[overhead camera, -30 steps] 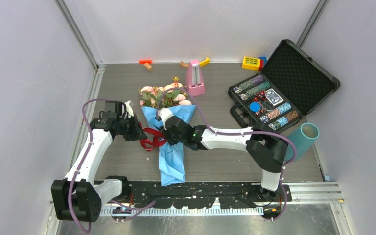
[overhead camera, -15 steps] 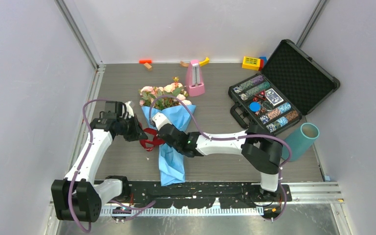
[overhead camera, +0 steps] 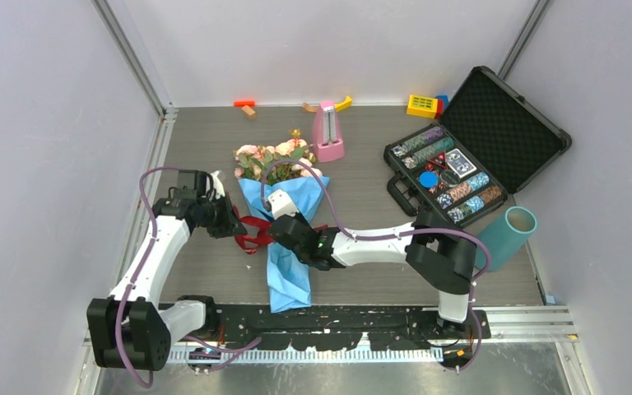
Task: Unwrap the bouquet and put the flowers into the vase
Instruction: Untie the ribbon from the wrapping paper.
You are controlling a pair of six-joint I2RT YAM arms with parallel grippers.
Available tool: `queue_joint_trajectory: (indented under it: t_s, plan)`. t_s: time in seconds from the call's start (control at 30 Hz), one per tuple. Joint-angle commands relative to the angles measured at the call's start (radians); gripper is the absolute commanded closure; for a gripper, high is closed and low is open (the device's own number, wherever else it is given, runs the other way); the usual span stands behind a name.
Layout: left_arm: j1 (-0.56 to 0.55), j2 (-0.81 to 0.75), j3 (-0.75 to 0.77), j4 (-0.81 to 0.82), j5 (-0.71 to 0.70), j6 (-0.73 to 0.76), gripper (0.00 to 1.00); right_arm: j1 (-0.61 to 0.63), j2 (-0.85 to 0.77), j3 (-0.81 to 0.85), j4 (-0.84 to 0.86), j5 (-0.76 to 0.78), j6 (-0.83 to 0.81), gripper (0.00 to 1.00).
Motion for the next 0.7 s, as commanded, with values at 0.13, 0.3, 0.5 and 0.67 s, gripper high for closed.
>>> queue_joint_trajectory:
  t_s: [0.13, 0.3, 0.5, 0.67]
  plan:
    - [0.013, -0.002, -0.003, 0.015, -0.018, 0.008, 1.0, -0.003, -0.051, -0.05, 0.035, 0.112, 0.166, 1.0]
    - [0.016, -0.002, -0.004, 0.017, -0.012, 0.008, 1.0, -0.035, -0.078, -0.074, 0.018, 0.073, 0.205, 1.0]
    - [0.016, 0.025, 0.009, 0.016, 0.081, 0.053, 1.0, -0.156, -0.162, -0.092, 0.015, -0.383, 0.159, 0.91]
    - [0.016, 0.058, 0.032, -0.01, 0.141, 0.094, 1.0, -0.251, -0.205, -0.063, -0.058, -0.743, 0.125, 0.61]
